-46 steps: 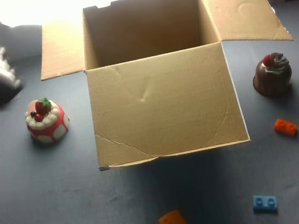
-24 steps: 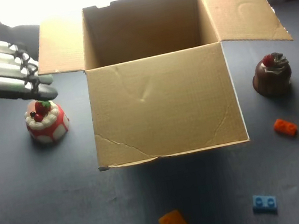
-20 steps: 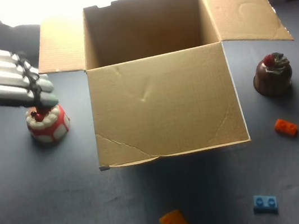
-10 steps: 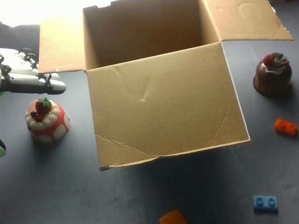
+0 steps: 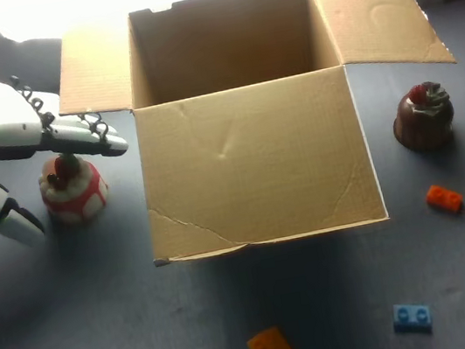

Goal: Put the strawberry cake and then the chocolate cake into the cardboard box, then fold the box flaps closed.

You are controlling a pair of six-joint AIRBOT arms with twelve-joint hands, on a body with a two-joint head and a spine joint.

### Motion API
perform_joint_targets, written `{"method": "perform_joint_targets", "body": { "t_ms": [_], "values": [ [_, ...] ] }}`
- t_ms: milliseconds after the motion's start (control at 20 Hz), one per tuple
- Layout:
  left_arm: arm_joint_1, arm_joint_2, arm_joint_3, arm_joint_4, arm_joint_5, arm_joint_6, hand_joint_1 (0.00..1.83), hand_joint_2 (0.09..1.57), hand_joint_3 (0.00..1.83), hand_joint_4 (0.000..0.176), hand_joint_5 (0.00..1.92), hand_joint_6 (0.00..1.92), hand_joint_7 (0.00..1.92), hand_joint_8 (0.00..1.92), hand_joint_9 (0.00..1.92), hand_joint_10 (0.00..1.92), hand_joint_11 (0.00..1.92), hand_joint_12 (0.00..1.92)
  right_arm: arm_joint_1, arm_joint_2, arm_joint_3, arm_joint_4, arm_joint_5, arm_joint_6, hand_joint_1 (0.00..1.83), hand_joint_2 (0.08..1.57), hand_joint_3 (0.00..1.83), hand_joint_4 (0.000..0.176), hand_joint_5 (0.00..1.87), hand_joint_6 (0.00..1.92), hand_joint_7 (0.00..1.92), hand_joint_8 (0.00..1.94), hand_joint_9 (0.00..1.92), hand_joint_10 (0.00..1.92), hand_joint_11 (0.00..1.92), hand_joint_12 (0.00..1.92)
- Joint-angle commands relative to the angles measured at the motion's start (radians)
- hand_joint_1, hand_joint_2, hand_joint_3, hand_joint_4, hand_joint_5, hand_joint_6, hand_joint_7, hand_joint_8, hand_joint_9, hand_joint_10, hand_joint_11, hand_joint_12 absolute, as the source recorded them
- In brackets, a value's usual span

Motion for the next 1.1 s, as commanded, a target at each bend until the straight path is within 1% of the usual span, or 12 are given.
{"method": "perform_joint_targets", "body": {
  "t_ms": [0, 50, 100, 150, 250, 350, 400, 550, 600, 800, 900, 1050],
  "values": [
    [-0.005, 0.0, 0.009, -0.082, -0.004, 0.003, 0.63, 1.05, 0.01, 0.024, 0.03, 0.0, 0.06, 0.0, 0.09, 0.0, 0.0, 0.48, 0.015, 0.012, 0.004, 0.01, 0.117, -0.002, 0.63, 1.05, 0.0, 0.0, 0.0, 0.0, 0.03, 0.0, 0.01, 0.0, 0.0, 0.0],
    [-0.006, -0.01, 0.017, -0.085, 0.001, 0.007, 0.64, 1.05, 0.01, 0.025, 0.03, 0.0, 0.06, 0.0, 0.09, 0.0, 0.0, 0.46, 0.015, 0.012, 0.004, 0.01, 0.117, -0.002, 0.61, 1.06, 0.0, 0.0, 0.0, 0.0, 0.03, 0.0, 0.0, 0.0, 0.0, 0.0],
    [-0.007, -0.021, 0.027, -0.088, 0.006, 0.011, 0.63, 1.05, 0.01, 0.034, 0.04, 0.0, 0.06, 0.0, 0.09, 0.0, 0.0, 0.46, 0.015, 0.012, 0.004, 0.01, 0.117, -0.002, 0.59, 1.06, 0.0, 0.0, 0.0, 0.0, 0.03, 0.0, 0.0, 0.0, 0.0, 0.0],
    [-0.008, -0.031, 0.039, -0.091, 0.014, 0.018, 0.64, 1.05, 0.01, 0.036, 0.04, 0.0, 0.07, 0.0, 0.09, 0.0, 0.0, 0.48, 0.015, 0.012, 0.004, 0.01, 0.118, -0.002, 0.62, 1.05, 0.0, 0.0, 0.0, 0.0, 0.03, 0.0, 0.01, 0.0, 0.0, 0.0],
    [-0.008, -0.054, 0.066, -0.093, 0.019, 0.03, 0.66, 1.06, 0.01, 0.034, 0.03, 0.0, 0.07, 0.0, 0.09, 0.0, 0.0, 0.51, 0.015, 0.012, 0.004, 0.01, 0.118, -0.002, 0.65, 1.06, 0.0, 0.0, 0.0, 0.0, 0.04, 0.01, 0.01, 0.0, 0.0, 0.0],
    [-0.002, -0.07, 0.089, -0.093, 0.022, 0.033, 0.78, 1.05, 0.0, 0.032, 0.04, 0.01, 0.08, 0.0, 0.1, 0.0, 0.0, 0.51, 0.015, 0.012, 0.004, 0.01, 0.118, -0.002, 0.66, 1.06, 0.0, 0.0, 0.0, 0.0, 0.05, 0.01, 0.02, 0.01, 0.0, 0.0],
    [0.005, -0.073, 0.093, -0.095, 0.029, 0.04, 0.88, 1.03, 0.0, 0.034, 0.04, 0.01, 0.08, 0.0, 0.1, 0.0, 0.0, 0.5, 0.015, 0.012, 0.004, 0.01, 0.118, -0.002, 0.66, 1.05, 0.0, 0.0, 0.0, 0.0, 0.05, 0.01, 0.02, 0.01, 0.0, 0.0],
    [0.022, -0.078, 0.093, -0.1, 0.046, 0.059, 1.04, 1.02, 0.0, 0.042, 0.07, 0.01, 0.08, 0.0, 0.1, 0.0, 0.0, 0.48, 0.015, 0.012, 0.004, 0.01, 0.118, -0.003, 0.77, 1.02, 0.0, 0.0, 0.0, 0.0, 0.04, 0.0, 0.01, 0.0, 0.0, 0.0],
    [0.027, -0.08, 0.094, -0.103, 0.049, 0.063, 1.1, 1.01, 0.0, 0.038, 0.08, 0.01, 0.08, 0.0, 0.1, 0.0, 0.0, 0.48, 0.015, 0.012, 0.004, 0.01, 0.118, -0.004, 0.76, 1.02, 0.0, 0.0, 0.0, 0.0, 0.04, 0.0, 0.01, 0.01, 0.0, 0.0],
    [0.043, -0.088, 0.103, -0.111, 0.059, 0.075, 1.23, 0.97, 0.0, 0.03, 0.09, 0.01, 0.06, 0.0, 0.09, 0.0, 0.0, 0.49, 0.015, 0.012, 0.004, 0.01, 0.118, -0.004, 0.74, 1.03, 0.0, 0.0, 0.0, 0.0, 0.02, 0.0, 0.0, 0.0, 0.0, 0.0],
    [0.054, -0.093, 0.111, -0.114, 0.062, 0.077, 1.24, 0.94, 0.0, 0.025, 0.1, 0.01, 0.08, 0.0, 0.1, 0.0, 0.0, 0.53, 0.015, 0.012, 0.003, 0.01, 0.118, -0.005, 0.75, 1.02, 0.0, 0.0, 0.0, 0.0, 0.04, 0.01, 0.02, 0.01, 0.0, 0.0],
    [0.071, -0.098, 0.115, -0.12, 0.071, 0.078, 1.24, 0.94, 0.0, 0.03, 0.08, 0.0, 0.05, 0.0, 0.08, 0.0, 0.0, 0.5, 0.015, 0.012, 0.003, 0.01, 0.118, -0.005, 0.76, 1.02, 0.0, 0.0, 0.0, 0.0, 0.05, 0.01, 0.03, 0.01, 0.0, 0.0]
  ]
}}
